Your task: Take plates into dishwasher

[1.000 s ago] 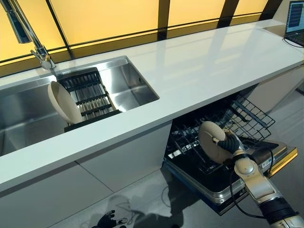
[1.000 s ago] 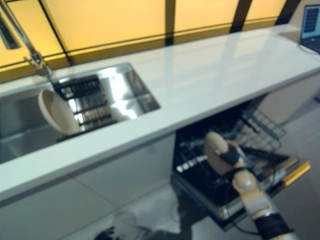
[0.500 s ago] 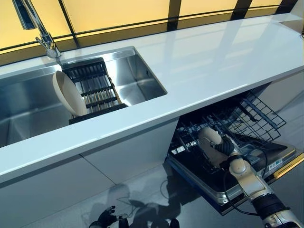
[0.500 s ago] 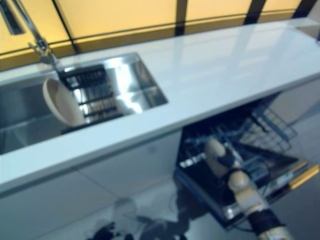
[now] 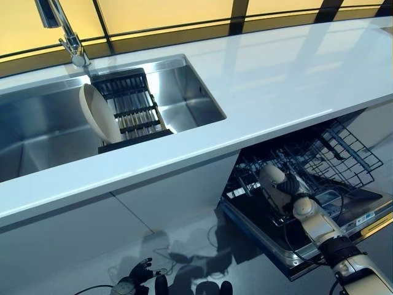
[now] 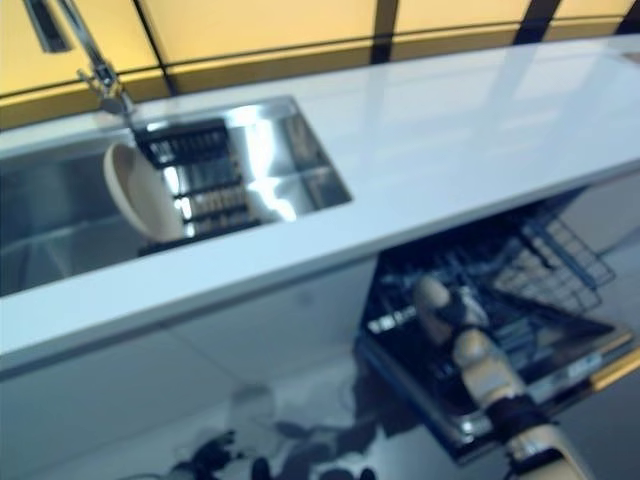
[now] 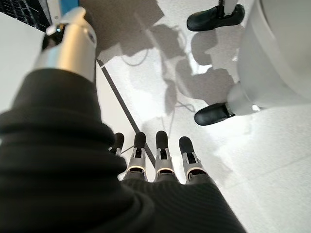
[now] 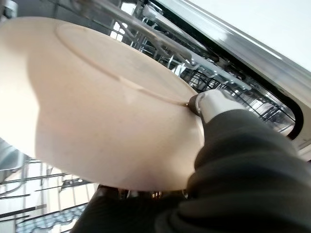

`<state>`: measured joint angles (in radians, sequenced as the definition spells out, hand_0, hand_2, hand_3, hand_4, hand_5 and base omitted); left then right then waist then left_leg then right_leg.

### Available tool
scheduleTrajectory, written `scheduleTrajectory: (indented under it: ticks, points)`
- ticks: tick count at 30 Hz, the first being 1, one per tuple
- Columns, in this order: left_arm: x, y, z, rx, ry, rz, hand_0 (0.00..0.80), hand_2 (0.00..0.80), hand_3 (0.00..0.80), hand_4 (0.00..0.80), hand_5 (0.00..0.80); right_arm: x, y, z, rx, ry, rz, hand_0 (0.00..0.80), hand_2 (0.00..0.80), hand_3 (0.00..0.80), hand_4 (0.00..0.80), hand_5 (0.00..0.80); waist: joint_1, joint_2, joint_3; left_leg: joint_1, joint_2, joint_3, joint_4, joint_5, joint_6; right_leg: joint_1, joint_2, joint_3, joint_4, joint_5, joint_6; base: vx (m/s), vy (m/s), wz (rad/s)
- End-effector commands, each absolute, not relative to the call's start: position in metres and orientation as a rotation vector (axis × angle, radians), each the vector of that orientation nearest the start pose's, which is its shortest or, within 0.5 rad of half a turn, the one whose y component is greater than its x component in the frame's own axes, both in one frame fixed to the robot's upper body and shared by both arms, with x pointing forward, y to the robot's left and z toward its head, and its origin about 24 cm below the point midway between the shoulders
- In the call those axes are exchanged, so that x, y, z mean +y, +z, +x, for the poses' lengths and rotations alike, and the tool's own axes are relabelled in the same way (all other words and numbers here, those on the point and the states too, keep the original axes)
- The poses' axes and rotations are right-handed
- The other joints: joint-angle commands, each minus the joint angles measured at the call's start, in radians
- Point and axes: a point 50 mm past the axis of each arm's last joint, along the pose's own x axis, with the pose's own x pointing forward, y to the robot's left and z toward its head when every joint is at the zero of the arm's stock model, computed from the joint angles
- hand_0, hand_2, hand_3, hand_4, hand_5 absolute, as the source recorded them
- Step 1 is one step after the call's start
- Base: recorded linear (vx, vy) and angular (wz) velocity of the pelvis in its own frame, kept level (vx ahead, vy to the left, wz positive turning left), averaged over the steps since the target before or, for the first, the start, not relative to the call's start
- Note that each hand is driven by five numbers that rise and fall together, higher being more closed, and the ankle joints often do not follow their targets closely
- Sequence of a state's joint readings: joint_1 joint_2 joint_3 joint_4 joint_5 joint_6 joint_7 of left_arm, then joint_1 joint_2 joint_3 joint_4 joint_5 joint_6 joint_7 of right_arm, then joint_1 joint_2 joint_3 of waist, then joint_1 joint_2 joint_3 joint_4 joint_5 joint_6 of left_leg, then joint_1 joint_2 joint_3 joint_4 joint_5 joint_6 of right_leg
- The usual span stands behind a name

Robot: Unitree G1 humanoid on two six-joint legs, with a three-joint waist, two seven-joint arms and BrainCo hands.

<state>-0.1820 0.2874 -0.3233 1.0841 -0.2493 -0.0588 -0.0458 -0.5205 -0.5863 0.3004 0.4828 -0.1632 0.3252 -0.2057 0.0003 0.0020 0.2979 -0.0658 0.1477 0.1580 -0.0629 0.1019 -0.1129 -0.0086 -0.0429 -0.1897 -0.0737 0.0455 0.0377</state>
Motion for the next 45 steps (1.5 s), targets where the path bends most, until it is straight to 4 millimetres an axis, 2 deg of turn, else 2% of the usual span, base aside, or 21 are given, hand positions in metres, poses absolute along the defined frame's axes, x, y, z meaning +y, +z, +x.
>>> scheduleTrajectory:
  ticks: [1,14,24,34,45]
  points:
    - [0.209,-0.114,0.211,0.832,-0.134,0.284,0.0,0.0,0.0,0.0,0.0,-0.237,0.111,0.359,0.119,-0.267,-0.946,0.8,0.8,0.8,0.8,0.8,0.028,-0.029,-0.016,-0.056,-0.044,-0.022,0.009,0.006,0.06,-0.101,-0.04,0.022,0.159,-0.041,0.017,0.0,0.0,0.0]
    - [0.203,-0.109,0.222,0.807,-0.155,0.287,0.0,0.0,0.0,0.0,0.0,-0.23,0.107,0.368,0.167,-0.264,-0.944,0.8,0.8,0.8,0.8,0.8,0.045,-0.018,-0.01,-0.071,-0.054,-0.033,0.008,0.006,0.062,-0.117,-0.048,0.005,0.167,-0.041,0.017,-0.005,0.006,0.02]
    - [0.2,-0.107,0.227,0.794,-0.157,0.283,0.0,0.0,0.0,0.0,0.0,-0.215,0.1,0.371,0.18,-0.22,-0.934,0.8,0.8,0.8,0.8,0.8,0.046,-0.009,-0.001,-0.079,-0.061,-0.036,0.005,0.008,0.063,-0.131,-0.053,0.001,0.171,-0.037,0.017,0.0,0.0,0.0]
    - [0.195,-0.106,0.23,0.783,-0.168,0.279,0.0,0.0,0.0,0.0,0.0,-0.21,0.09,0.371,0.211,-0.213,-0.934,0.8,0.8,0.8,0.8,0.8,0.047,-0.002,0.003,-0.081,-0.063,-0.037,0.003,0.008,0.064,-0.139,-0.056,-0.007,0.178,-0.038,0.014,0.0,0.0,0.0]
    - [0.192,-0.106,0.231,0.783,-0.167,0.28,0.0,0.0,0.0,0.0,0.0,-0.193,0.077,0.366,0.221,-0.123,-0.958,0.8,0.8,0.8,0.8,0.8,0.042,-0.006,-0.003,-0.077,-0.065,-0.032,-0.002,0.006,0.066,-0.141,-0.057,-0.006,0.175,-0.035,0.016,0.001,0.0,0.01]
